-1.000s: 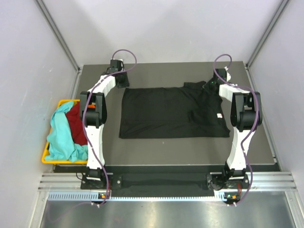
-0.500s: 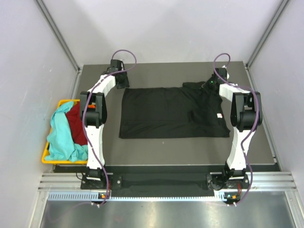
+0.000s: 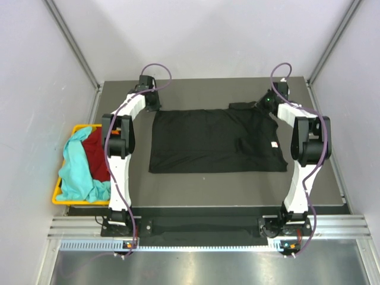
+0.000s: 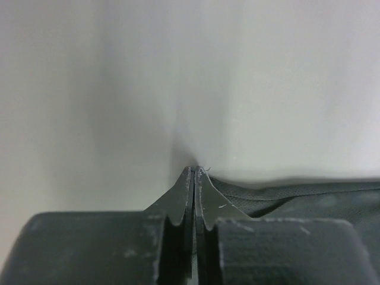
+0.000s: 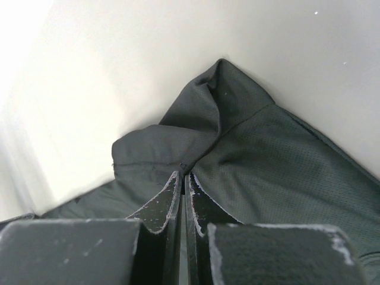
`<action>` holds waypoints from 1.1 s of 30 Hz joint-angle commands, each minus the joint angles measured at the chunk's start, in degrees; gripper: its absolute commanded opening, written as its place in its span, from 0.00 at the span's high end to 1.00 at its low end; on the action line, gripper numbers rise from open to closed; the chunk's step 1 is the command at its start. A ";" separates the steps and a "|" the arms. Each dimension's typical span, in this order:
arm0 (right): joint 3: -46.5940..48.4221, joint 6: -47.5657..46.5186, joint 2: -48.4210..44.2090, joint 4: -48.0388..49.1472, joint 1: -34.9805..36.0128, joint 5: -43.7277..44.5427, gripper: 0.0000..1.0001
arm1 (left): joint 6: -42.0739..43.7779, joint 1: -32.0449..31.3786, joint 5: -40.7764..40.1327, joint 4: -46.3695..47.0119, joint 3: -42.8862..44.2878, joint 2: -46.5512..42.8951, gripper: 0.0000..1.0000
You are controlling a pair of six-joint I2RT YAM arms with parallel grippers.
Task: Fold and stack the t-shirts
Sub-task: Fold the tshirt
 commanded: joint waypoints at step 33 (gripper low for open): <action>-23.60 -7.39 -36.29 -9.26 -12.04 -8.93 1.00 | -7.57 0.18 5.40 3.19 -30.01 -29.43 1.00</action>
